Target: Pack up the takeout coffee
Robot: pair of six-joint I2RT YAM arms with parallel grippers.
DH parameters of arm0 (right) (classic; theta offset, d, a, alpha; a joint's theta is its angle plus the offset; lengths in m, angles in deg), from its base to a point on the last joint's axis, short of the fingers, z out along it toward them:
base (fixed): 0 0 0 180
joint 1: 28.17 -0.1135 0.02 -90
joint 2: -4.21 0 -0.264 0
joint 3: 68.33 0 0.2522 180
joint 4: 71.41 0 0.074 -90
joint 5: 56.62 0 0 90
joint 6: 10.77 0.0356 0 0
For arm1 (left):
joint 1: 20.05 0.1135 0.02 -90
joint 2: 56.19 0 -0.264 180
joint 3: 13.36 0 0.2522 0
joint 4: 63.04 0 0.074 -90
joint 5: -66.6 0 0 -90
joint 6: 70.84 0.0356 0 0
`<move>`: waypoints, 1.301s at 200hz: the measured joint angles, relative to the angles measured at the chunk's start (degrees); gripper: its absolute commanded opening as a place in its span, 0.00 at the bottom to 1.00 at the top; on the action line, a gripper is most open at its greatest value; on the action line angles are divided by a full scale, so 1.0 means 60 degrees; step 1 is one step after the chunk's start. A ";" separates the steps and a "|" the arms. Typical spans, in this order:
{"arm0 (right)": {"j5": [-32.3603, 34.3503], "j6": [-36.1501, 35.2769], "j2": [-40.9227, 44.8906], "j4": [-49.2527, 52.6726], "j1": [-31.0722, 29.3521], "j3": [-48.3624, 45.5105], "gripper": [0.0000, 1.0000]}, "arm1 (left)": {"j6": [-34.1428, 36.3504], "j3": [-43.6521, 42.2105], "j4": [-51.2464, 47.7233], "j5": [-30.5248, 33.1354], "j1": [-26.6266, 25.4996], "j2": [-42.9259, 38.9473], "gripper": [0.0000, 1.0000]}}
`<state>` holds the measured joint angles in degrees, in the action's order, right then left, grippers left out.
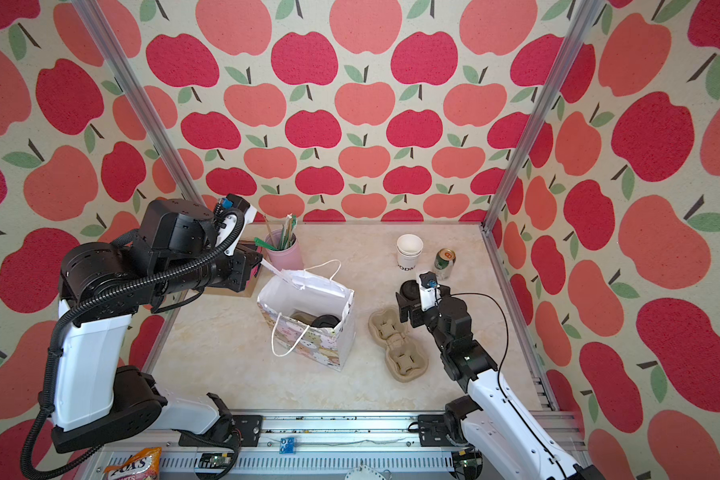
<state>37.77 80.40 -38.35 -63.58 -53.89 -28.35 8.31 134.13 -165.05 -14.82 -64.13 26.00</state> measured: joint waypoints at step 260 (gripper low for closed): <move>-0.0007 0.0000 -0.0142 -0.0004 0.0040 -0.0124 0.99 | -0.0656 -0.7785 0.4969 -0.2007 0.0025 -0.0437 0.35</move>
<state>37.72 80.40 -39.21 -63.60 -53.65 -29.09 4.37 87.42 -135.23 -26.86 -63.97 23.38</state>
